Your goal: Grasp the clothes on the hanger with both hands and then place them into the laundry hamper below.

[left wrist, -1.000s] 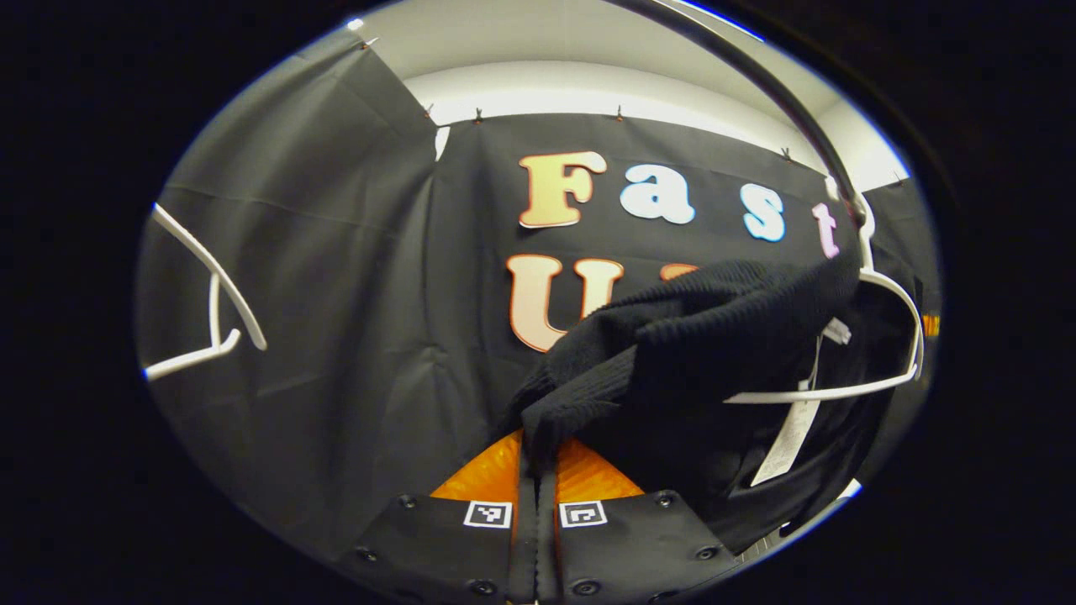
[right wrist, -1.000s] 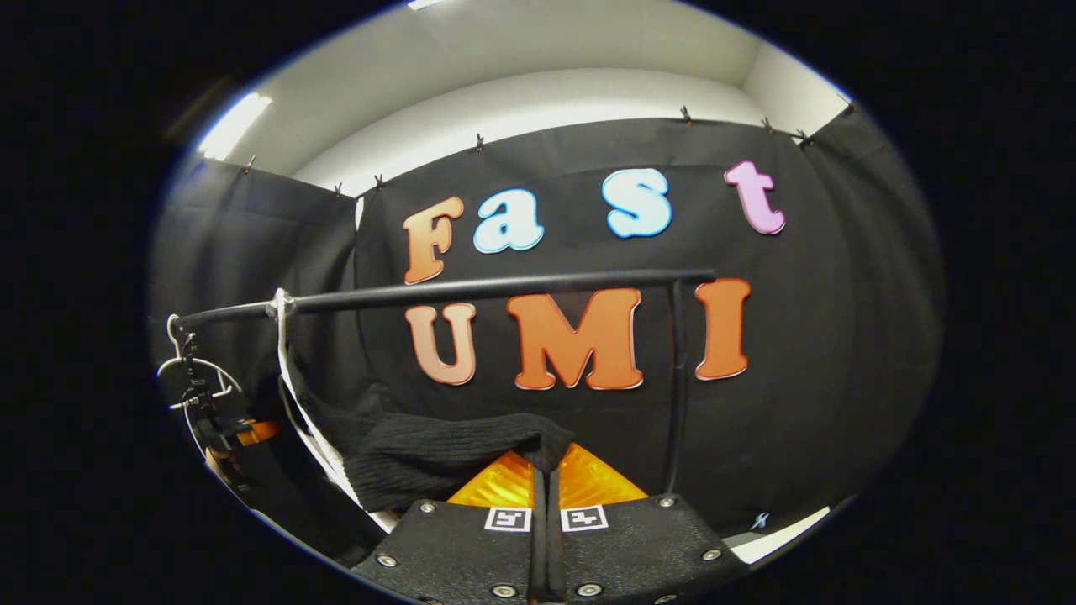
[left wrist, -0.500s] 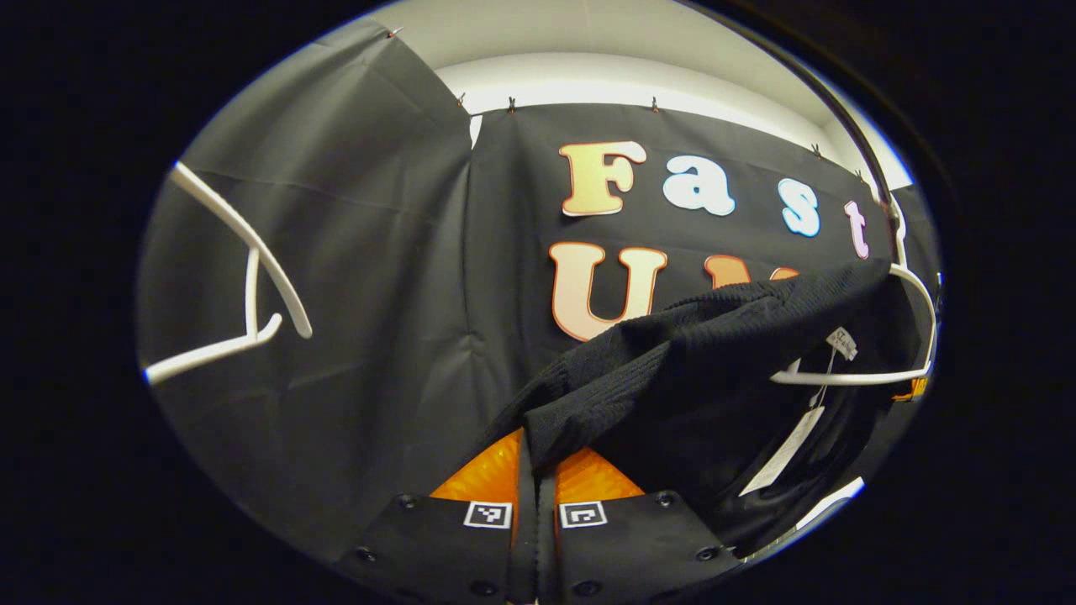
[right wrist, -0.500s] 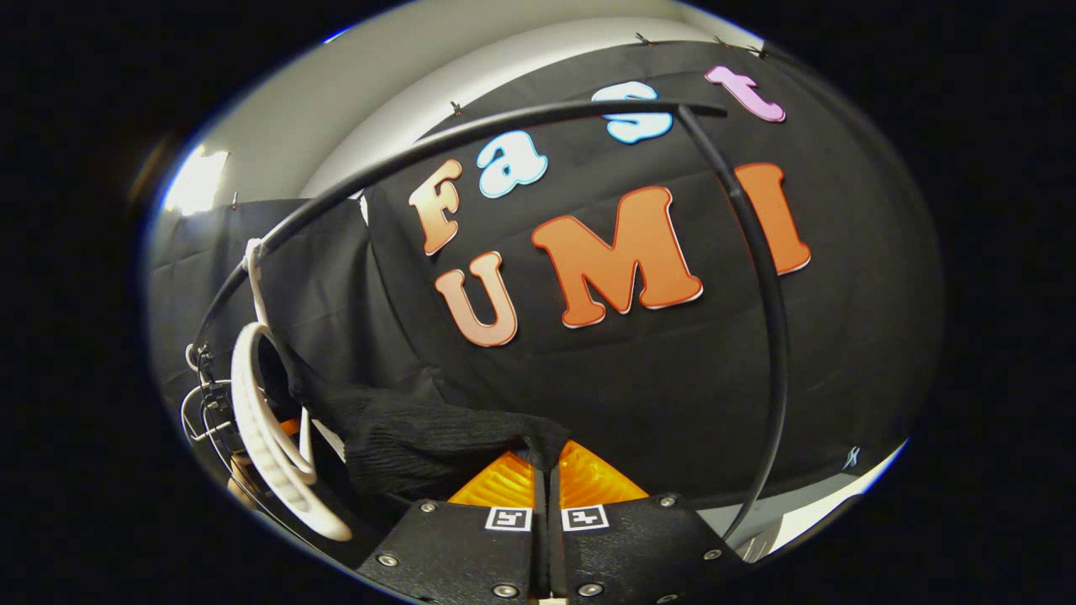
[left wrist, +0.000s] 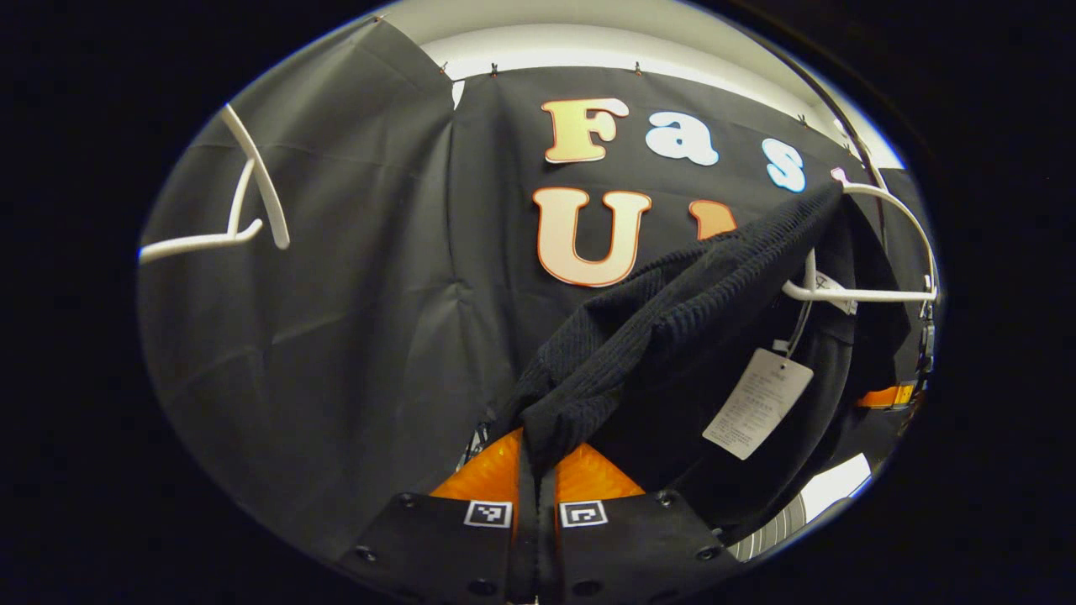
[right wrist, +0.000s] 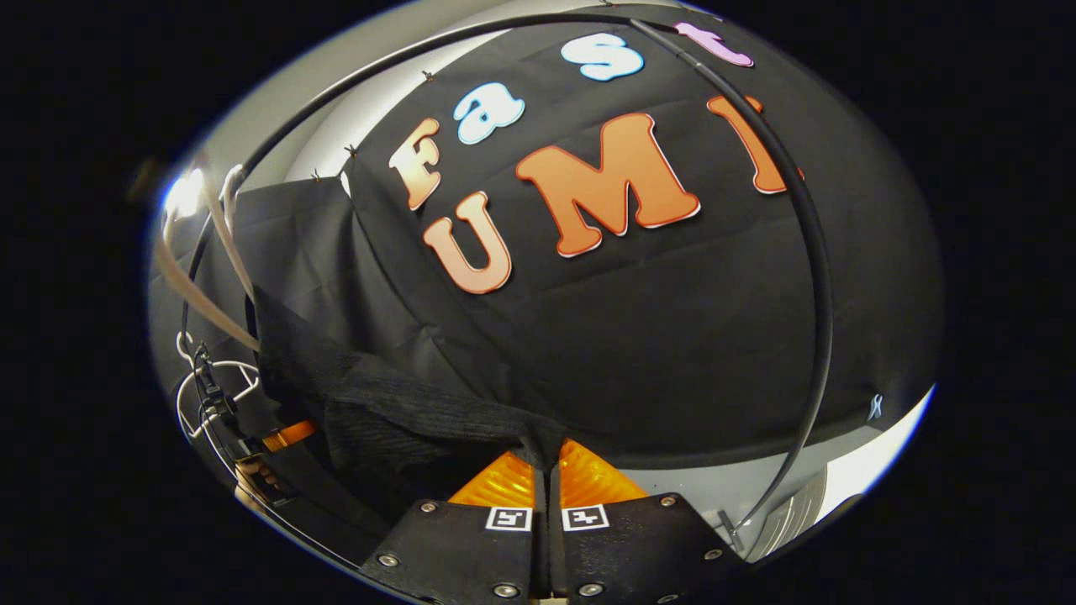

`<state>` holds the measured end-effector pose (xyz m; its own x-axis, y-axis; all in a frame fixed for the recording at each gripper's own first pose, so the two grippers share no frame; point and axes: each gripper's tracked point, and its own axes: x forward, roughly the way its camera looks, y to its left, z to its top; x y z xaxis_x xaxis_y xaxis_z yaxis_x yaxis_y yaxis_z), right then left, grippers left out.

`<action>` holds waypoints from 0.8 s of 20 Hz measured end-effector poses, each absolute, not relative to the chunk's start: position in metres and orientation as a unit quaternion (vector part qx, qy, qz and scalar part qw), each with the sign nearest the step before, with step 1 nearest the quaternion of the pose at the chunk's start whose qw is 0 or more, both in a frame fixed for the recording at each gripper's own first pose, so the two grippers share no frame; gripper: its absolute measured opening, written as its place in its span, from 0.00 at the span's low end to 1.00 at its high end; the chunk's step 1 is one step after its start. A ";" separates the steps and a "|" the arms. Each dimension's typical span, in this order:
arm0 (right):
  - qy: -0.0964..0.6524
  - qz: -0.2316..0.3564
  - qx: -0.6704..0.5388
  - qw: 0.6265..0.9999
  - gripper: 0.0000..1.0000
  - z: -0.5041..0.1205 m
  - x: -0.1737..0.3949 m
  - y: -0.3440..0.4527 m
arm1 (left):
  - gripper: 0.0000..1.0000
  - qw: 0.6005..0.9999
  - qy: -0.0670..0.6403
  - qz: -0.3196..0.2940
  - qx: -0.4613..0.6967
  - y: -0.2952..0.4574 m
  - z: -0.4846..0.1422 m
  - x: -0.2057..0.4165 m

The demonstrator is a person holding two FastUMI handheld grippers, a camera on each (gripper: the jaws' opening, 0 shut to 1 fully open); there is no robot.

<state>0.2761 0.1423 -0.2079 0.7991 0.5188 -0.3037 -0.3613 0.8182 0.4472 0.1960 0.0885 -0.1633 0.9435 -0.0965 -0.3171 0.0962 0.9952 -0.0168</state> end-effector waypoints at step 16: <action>0.309 0.236 0.181 0.904 0.00 -0.316 0.211 0.227 | 0.07 0.975 0.204 -0.047 -0.066 0.075 -0.195 0.155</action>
